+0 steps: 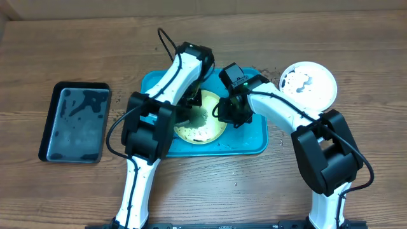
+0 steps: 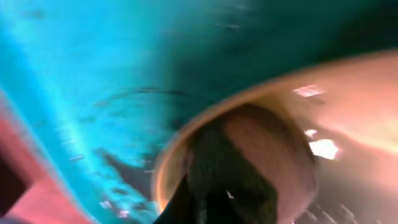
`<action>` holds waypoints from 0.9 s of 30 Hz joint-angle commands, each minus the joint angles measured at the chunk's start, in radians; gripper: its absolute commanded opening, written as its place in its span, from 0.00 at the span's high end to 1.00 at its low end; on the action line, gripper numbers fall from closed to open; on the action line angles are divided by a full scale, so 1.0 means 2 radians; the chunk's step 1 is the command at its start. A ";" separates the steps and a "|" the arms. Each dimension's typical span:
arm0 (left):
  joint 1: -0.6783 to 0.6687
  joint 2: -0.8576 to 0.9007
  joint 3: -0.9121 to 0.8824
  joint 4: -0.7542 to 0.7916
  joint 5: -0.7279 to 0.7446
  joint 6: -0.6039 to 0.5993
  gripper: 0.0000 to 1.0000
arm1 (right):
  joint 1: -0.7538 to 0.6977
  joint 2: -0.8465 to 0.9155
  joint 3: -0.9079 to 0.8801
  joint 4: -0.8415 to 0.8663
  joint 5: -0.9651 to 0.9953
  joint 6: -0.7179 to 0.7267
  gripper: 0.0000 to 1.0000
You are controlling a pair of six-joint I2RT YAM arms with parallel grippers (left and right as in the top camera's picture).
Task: Clean dirty plates on tray and stack at the side
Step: 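Scrub the yellow plate with the sponge while the right gripper holds it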
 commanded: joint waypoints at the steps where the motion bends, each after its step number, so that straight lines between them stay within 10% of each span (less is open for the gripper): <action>1: 0.006 0.013 0.006 0.016 0.236 0.128 0.96 | -0.004 0.000 0.004 0.001 0.012 0.002 0.96; 16: -0.031 0.013 -0.069 0.050 0.265 0.113 0.96 | -0.004 0.000 0.004 0.006 0.010 0.002 0.96; 27: -0.019 0.013 -0.070 0.042 -0.070 -0.019 0.96 | -0.004 0.000 0.004 0.006 0.010 0.002 0.96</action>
